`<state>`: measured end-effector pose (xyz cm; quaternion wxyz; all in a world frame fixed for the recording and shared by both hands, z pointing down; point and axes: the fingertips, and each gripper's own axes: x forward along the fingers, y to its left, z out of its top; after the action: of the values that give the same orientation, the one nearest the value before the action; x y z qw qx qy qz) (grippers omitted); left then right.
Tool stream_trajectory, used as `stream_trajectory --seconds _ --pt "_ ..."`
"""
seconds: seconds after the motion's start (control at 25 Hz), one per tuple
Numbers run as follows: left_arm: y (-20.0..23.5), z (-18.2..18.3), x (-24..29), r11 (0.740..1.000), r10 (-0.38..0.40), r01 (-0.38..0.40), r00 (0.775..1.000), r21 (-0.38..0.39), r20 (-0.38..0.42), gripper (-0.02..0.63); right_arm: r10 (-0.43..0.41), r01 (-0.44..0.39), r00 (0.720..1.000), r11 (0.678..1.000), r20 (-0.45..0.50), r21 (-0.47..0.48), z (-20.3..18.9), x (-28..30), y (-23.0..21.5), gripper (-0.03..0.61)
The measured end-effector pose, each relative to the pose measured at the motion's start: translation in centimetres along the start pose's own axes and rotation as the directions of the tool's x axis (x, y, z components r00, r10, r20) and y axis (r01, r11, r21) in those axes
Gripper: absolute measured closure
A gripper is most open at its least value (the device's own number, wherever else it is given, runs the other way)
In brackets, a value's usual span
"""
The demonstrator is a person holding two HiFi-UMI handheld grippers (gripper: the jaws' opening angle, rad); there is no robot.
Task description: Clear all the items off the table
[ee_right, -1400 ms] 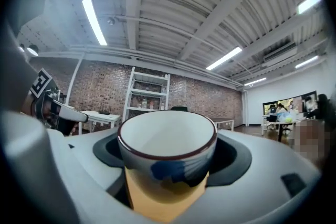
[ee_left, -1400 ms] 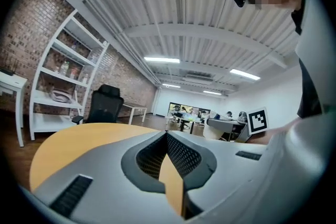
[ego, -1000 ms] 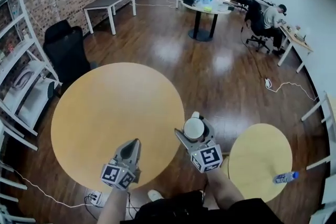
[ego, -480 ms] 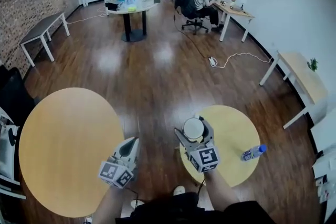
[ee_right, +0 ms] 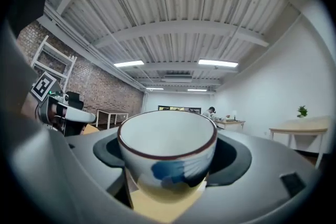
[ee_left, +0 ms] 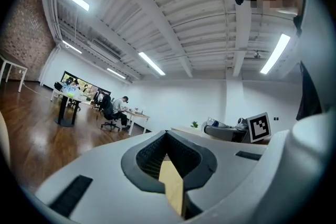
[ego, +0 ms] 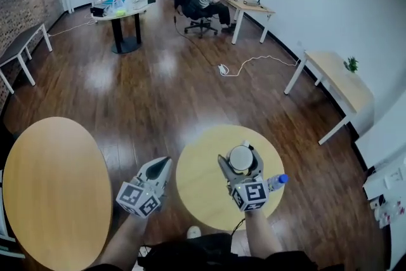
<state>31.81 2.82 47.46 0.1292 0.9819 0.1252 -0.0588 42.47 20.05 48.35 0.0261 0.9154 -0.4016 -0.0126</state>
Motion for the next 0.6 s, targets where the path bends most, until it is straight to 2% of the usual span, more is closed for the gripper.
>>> stream_trajectory --seconds 0.28,0.6 --pt "-1.4 -3.8 5.1 0.998 -0.057 0.055 0.997 -0.042 -0.047 0.620 -0.065 0.066 0.997 0.997 -0.051 0.027 -3.5 -0.5 -5.4 0.158" --pt "1.1 -7.6 7.4 0.992 -0.100 0.084 0.981 -0.097 -0.165 0.620 -0.136 0.150 0.979 0.985 -0.152 0.080 -8.2 -0.5 -5.6 0.158"
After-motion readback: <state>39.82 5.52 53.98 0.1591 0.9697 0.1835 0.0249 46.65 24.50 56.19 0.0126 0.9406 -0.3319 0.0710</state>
